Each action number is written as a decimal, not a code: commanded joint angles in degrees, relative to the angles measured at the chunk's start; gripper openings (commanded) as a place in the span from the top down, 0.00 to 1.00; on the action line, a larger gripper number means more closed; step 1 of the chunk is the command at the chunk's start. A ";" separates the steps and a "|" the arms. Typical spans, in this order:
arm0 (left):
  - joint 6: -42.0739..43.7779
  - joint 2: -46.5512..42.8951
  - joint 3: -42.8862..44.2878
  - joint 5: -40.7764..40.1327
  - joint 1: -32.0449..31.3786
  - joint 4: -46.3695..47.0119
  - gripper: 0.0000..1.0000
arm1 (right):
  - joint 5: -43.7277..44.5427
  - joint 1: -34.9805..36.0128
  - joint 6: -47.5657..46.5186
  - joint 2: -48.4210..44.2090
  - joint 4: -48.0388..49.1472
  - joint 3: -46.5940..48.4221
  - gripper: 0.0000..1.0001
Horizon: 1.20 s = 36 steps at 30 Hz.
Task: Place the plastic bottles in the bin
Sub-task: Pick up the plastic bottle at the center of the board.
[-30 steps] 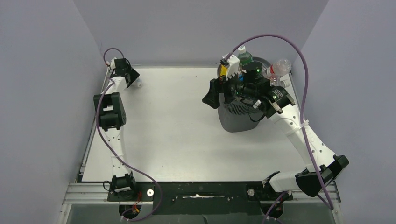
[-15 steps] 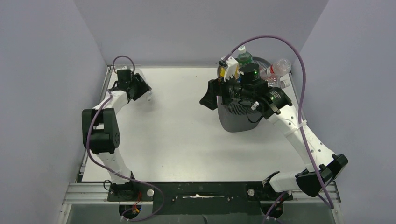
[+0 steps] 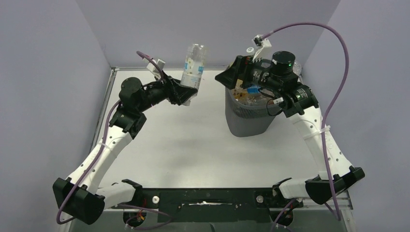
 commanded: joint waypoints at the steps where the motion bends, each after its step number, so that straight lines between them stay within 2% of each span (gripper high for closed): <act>1: 1.84 -1.33 -1.05 5.02 -3.50 4.09 0.57 | -3.82 -3.26 6.06 -2.85 8.89 1.56 0.02; 10: 2.94 0.20 -0.29 4.21 -9.97 3.91 0.58 | -9.55 -3.33 9.47 -3.52 16.86 0.72 0.02; 21: 3.29 0.31 1.60 3.24 -13.13 4.66 0.58 | -6.51 -3.33 7.74 -0.39 9.77 3.76 0.02; 36: 2.70 -0.37 2.02 3.39 -14.50 6.72 0.58 | -4.20 -3.53 7.06 3.22 7.78 4.74 0.02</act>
